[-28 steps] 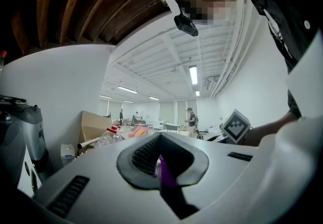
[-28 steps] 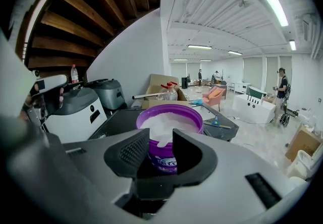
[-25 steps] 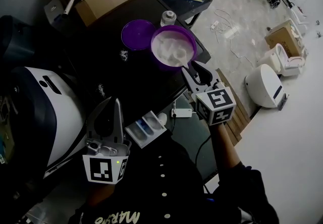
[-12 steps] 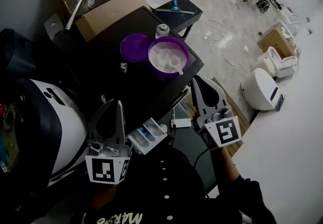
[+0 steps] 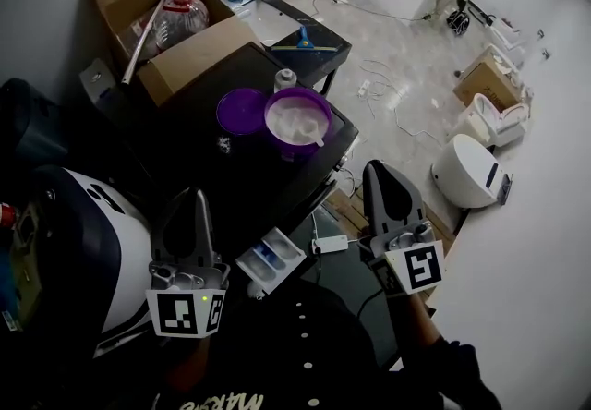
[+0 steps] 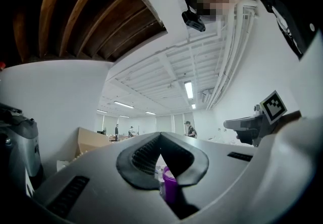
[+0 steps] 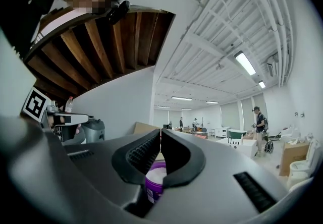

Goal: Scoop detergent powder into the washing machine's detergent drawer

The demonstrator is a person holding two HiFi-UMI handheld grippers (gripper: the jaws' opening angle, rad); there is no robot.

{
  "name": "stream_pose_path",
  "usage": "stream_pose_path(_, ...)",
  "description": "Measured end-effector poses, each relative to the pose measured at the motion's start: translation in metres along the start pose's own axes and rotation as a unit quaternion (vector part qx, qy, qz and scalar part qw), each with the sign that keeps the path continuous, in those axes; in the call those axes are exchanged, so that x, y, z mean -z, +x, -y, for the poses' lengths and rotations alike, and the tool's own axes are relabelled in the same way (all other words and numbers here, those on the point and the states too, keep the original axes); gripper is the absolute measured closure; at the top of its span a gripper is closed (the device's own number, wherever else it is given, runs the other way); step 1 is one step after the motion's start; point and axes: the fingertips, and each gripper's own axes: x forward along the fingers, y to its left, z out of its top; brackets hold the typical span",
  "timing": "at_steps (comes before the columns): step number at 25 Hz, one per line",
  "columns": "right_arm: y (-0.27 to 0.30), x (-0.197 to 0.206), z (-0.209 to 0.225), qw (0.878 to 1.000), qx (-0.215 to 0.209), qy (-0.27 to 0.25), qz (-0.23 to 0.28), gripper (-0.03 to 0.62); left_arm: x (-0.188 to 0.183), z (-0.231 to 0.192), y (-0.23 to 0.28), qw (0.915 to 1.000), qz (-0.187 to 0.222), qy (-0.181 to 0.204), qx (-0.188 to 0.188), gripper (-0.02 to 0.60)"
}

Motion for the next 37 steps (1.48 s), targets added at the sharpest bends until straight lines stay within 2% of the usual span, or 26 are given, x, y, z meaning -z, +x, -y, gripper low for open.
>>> stream_pose_path(10, -0.043, -0.01, -0.003, 0.999, 0.034, 0.006, 0.017, 0.562, -0.013, -0.008, -0.025, 0.9999, 0.012, 0.004, 0.003, 0.568)
stream_pose_path(19, -0.057, -0.011, -0.017, 0.999, 0.029, 0.004, 0.019, 0.565, -0.018, 0.002, -0.034, 0.9997, 0.017, 0.006, 0.017, 0.568)
stream_pose_path(37, -0.059, -0.01, -0.027, 1.0, 0.024, 0.003, 0.015, 0.565, -0.018, 0.002, -0.042, 0.9997, 0.018, 0.004, 0.015, 0.568)
